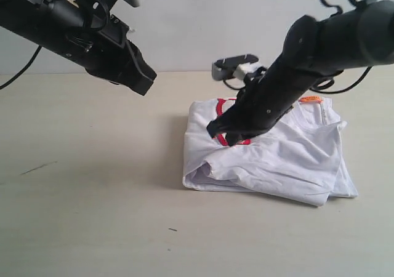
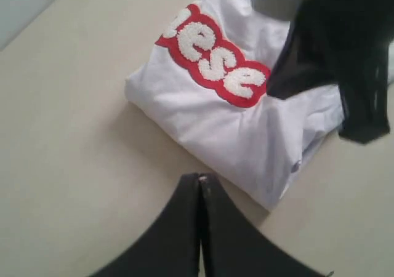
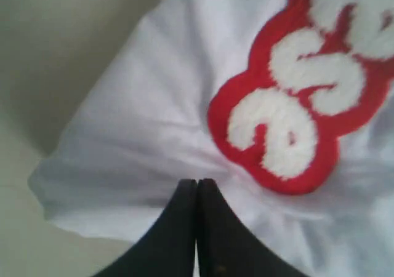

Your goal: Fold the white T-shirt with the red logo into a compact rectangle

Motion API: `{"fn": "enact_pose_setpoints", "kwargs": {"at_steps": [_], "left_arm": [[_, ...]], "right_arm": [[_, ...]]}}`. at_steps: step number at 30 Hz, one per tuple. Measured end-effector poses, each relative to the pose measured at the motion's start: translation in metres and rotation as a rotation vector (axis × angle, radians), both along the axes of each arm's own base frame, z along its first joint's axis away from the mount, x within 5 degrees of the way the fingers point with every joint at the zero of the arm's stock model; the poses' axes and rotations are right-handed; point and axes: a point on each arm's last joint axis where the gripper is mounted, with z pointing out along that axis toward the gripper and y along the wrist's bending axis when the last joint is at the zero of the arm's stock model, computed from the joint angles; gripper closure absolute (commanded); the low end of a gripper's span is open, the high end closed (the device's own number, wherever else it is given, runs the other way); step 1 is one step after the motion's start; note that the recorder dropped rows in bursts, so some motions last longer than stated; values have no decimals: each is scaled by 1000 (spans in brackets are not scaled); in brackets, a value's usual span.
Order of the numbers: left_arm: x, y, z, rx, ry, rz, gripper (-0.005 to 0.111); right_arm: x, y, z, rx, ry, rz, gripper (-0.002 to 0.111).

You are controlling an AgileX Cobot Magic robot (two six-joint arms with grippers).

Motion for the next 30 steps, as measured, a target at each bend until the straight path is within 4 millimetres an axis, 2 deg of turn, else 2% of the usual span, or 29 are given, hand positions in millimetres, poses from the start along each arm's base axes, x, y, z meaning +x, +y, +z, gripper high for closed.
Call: {"fn": "enact_pose_setpoints", "kwargs": {"at_steps": [3,5,8,12,14,15,17,19,20,22,27,29,30], "left_arm": [[-1,0,1,-7,12,9,107],[-2,0,1,-6,19,7,107],[-2,0,1,-5,28,7,107],[-3,0,1,-6,29,8,107],[-3,0,1,-5,31,7,107],[-3,0,1,-5,30,7,107],[-3,0,1,-5,30,7,107],[-3,0,0,-4,32,6,107],[-3,0,0,-4,32,6,107],[-3,0,0,-4,34,5,107],[-3,0,0,-4,34,5,107],[-3,0,0,-4,34,5,107],[-3,0,0,-4,34,5,107]], "right_arm": [[-6,8,-38,-55,102,25,108],[-6,6,-49,-83,130,24,108],[-6,6,-44,-99,113,28,108],[-7,3,-5,-114,9,45,108],[-6,-9,20,-152,-57,-23,108],[-5,-17,24,-170,-67,-70,108],[-1,-42,15,-240,-15,-163,108],[-3,-68,-15,-286,86,-222,108],[-4,-74,-29,-300,127,-232,108],[-5,-77,-43,-308,163,-236,108],[-1,-77,-42,-308,151,-235,108],[2,-77,-36,-303,130,-238,108],[4,-76,-24,-287,97,-248,108]]}}
